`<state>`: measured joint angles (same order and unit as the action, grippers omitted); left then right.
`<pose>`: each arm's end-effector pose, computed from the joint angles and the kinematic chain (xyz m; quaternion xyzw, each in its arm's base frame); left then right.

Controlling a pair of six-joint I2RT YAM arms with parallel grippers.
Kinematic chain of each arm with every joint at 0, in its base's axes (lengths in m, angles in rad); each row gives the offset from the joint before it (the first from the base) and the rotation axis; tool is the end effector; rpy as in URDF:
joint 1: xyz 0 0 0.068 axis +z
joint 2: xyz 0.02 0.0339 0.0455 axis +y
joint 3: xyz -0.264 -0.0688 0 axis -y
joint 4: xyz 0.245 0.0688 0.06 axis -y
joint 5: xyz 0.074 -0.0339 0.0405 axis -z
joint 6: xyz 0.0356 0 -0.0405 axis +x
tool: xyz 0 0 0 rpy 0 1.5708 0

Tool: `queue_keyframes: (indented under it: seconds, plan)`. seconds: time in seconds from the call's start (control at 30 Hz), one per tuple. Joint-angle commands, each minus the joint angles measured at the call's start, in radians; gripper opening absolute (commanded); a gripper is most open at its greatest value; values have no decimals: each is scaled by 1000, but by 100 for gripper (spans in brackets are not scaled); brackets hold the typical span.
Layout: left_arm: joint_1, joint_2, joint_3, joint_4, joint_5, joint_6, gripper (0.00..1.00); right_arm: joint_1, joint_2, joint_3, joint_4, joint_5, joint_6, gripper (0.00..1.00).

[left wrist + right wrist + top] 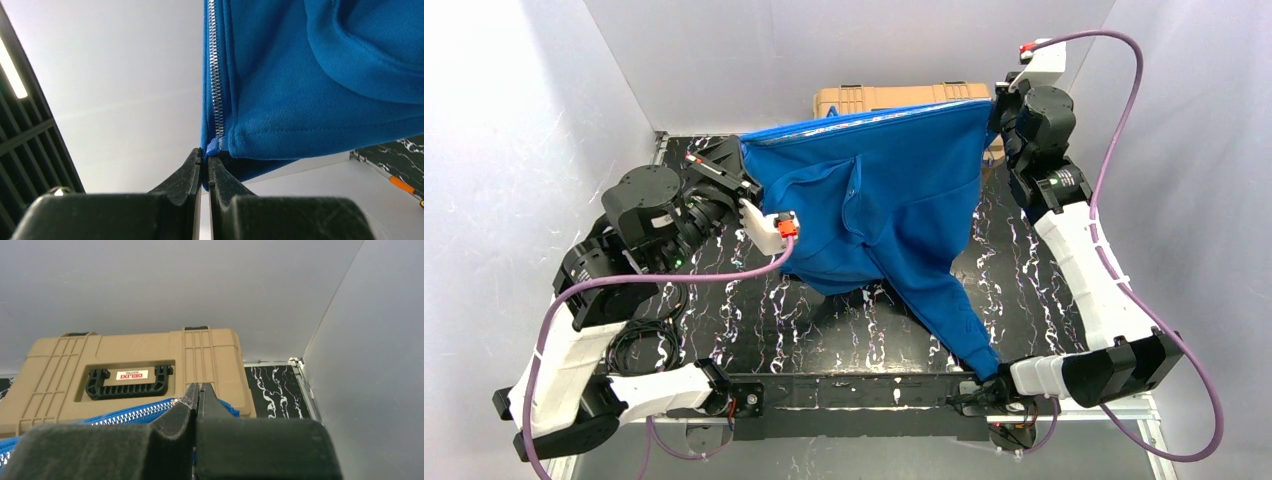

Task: Zip up the jacket
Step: Zip the zipper on the jacket.

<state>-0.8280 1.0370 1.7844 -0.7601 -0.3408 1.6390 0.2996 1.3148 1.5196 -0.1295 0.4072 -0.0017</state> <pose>0.0981 -0.0893 0.5499 0.6223 0.3445 0.3840 0.5887 0.2786 0.0713 0.4855 0.0466 0.6807 -0.0294 0.7305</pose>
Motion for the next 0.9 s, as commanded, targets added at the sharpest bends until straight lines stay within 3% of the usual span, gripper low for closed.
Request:
queue_keyframes:
  seconds: [0.0,0.2,0.33,0.43,0.47,0.53,0.63,0.7,0.87]
  plan:
    - [19,-121,-14,15,-266,41,0,-77,-15,-61,93,170,-49,1]
    - [19,-182,-101,-40,-296,-7,0,-78,-49,-209,110,115,-40,1]
    - [19,-241,-175,-137,-271,-96,1,-77,-100,-293,100,-159,33,1]
    - [20,-290,-286,-308,-180,-267,30,-77,-144,-372,120,-386,193,1]
    - [20,-315,-322,-369,-124,-363,44,-77,-157,-401,120,-469,247,1]
    - [21,-368,-429,-477,-14,-576,94,-70,-190,-458,120,-556,346,1]
    - [20,-445,-574,-584,125,-791,98,-42,-258,-539,120,-591,410,1]
    - [21,-442,-588,-509,175,-868,98,-20,-298,-575,105,-590,417,1]
    - [20,-138,-302,-323,355,-1058,98,20,-313,-562,44,-636,428,1]
